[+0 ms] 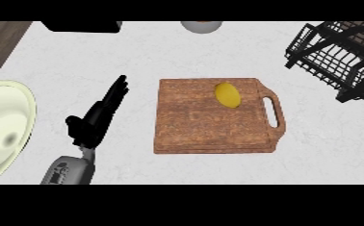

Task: Pick the bell pepper from the cutting board and place it in the tiered basket

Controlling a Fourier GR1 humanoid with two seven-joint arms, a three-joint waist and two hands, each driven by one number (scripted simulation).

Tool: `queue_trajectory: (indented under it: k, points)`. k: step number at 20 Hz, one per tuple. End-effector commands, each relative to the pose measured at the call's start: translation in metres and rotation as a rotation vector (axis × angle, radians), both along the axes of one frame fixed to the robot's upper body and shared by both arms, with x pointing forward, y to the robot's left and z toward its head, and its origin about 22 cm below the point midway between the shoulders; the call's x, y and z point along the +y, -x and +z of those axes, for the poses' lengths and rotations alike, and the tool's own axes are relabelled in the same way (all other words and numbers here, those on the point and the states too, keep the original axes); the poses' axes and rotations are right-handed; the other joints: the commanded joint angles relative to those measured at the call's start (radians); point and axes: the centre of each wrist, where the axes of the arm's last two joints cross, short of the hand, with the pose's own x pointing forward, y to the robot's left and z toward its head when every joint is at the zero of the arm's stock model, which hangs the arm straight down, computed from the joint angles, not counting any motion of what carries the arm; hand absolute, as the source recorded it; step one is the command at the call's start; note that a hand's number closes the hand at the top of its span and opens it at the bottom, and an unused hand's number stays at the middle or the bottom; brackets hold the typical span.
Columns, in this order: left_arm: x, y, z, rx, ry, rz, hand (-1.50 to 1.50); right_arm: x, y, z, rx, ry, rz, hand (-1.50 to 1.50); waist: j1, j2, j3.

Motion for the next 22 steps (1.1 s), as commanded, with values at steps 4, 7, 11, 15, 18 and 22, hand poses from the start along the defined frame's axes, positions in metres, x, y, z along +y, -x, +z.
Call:
queue_trajectory:
  k: [4, 7, 11, 15, 18, 22]
  points:
    - [-0.006, 0.003, 0.012, -0.011, 0.010, -0.019, 0.00, 0.015, -0.054, -0.007, 0.061, -0.025, 0.046, 1.50, 0.017, 0.003, 0.001]
    - [-0.008, 0.009, -0.009, 0.009, 0.003, -0.015, 0.00, 0.042, -0.083, -0.031, 0.085, -0.012, 0.067, 1.50, 0.013, 0.005, 0.001]
    - [-0.002, 0.010, 0.005, 0.013, 0.006, -0.039, 0.00, 0.053, -0.100, -0.023, 0.077, -0.060, 0.095, 1.50, 0.020, 0.004, 0.002]
    - [0.004, 0.002, -0.006, -0.011, 0.004, -0.018, 0.00, 0.064, -0.115, -0.031, 0.081, -0.046, 0.096, 1.50, 0.017, 0.009, 0.001]
    - [-0.012, -0.007, -0.006, -0.008, 0.003, -0.013, 0.00, 0.078, -0.126, -0.040, 0.074, -0.104, 0.126, 1.50, 0.014, 0.011, 0.002]
    - [-0.015, 0.008, -0.003, 0.003, 0.005, -0.022, 0.00, 0.076, -0.129, -0.048, 0.045, -0.228, 0.136, 1.50, 0.024, 0.009, 0.003]
